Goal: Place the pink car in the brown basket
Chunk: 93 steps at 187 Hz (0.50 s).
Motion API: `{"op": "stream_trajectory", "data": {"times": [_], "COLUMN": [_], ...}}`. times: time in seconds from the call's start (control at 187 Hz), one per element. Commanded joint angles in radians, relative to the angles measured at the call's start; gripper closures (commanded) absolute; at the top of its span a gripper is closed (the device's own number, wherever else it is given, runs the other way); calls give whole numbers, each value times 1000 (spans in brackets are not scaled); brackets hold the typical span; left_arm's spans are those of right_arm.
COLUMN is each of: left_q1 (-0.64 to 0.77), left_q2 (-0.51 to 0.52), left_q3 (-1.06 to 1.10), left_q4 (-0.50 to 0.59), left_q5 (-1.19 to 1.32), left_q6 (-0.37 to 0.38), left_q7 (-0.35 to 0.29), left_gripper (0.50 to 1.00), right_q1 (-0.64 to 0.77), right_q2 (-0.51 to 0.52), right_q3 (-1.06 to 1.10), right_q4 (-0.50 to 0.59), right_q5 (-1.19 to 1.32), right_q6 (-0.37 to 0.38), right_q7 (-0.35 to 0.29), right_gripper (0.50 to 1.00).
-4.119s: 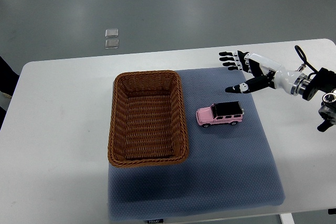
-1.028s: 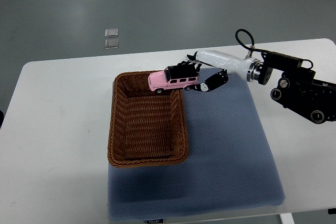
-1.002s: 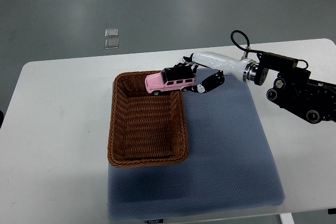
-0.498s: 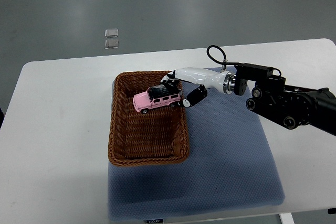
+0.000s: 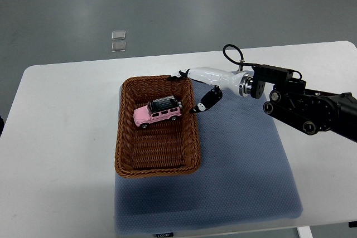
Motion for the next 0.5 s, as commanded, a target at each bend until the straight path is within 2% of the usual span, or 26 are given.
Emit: {"op": "stream_trajectory", "data": {"times": [0.0,0.3,0.493], "left_q1": [0,0,0], "left_q2": [0,0,0], "left_q3": [0,0,1], "left_q4": [0,1,1], "left_q5": [0,-2,-2], "left_q6": [0,0,0], "left_q7": [0,0,0], "left_gripper": [500,500,500], "right_q1": [-10,-161,-259], "right_q2": [-10,-122,-145], "right_q3": [112,281,303], "right_q4": [-3,-24,-49], "right_q5": [19,372,712], "right_q6": [-7,-18,-116], "right_q7": [0,-31,-43], "right_gripper": [611,613,613]}}
